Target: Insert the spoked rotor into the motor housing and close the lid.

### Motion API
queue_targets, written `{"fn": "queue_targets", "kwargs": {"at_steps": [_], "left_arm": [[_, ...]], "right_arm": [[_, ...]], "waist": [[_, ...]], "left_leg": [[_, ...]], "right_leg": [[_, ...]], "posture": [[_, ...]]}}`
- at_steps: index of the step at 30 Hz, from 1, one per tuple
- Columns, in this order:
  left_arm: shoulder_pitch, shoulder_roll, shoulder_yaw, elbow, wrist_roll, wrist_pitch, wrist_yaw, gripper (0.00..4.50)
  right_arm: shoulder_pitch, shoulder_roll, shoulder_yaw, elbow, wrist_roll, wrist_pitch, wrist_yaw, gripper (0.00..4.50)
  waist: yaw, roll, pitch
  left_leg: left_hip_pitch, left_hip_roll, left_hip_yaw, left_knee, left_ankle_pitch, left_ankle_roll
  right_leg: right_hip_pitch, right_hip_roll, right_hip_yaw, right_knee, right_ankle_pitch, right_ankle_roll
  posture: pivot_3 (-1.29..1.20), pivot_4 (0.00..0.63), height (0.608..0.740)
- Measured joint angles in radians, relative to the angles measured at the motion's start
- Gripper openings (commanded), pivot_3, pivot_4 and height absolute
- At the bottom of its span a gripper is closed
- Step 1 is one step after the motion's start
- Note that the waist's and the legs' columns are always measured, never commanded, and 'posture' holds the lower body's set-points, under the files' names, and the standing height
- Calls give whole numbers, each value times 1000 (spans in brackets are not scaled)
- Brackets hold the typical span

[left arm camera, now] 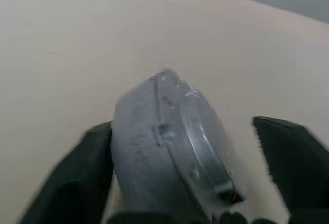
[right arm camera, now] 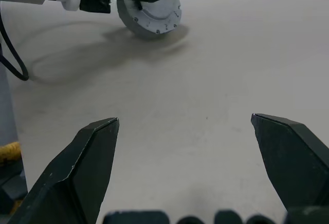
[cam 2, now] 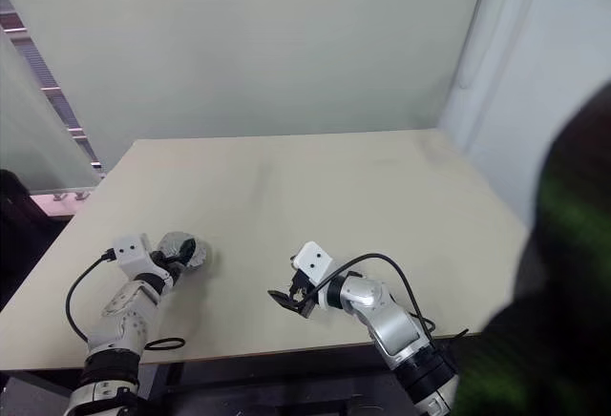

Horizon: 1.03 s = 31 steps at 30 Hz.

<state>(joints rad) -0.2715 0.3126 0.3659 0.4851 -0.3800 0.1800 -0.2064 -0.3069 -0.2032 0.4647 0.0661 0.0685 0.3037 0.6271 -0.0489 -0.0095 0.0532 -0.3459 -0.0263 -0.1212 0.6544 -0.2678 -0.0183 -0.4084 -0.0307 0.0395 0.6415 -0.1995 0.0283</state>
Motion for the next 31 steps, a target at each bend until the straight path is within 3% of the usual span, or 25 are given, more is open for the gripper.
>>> {"fn": "queue_targets", "kwargs": {"at_steps": [9,14,19,24,31], "left_arm": [[28,70,16,-20,129,-193,109,4452],[115,76,-16,-168,133,-249,7,4452],[229,105,-147,-427,92,-199,-213,4452],[326,121,-224,-611,87,-110,-285,4452],[337,116,-276,-663,87,-29,-314,4452]], "right_arm": [[-3,12,-21,37,-25,-15,-12,4500],[-19,24,-68,62,-30,-28,-31,4500],[-37,27,-161,61,9,-14,-36,4500],[-6,-1,-285,17,21,43,-117,4500],[157,-18,-350,-101,45,112,-169,4500]], "waist": [[0,0,0],[0,0,0],[-1,0,0],[0,1,1],[-1,3,2]], "left_leg": [[2,0,0,-2,0,0],[1,0,1,-3,0,0],[2,0,2,-3,0,0],[2,1,2,-5,0,0],[4,3,6,-5,0,0]], "right_leg": [[0,-1,0,0,0,0],[0,-2,0,0,0,0],[0,-2,1,0,-1,-2],[0,-1,1,0,-2,-3],[0,-1,1,0,-2,-3]], "posture": [[0,0,740],[0,0,740],[0,0,740],[0,0,740],[0,0,740]]}}
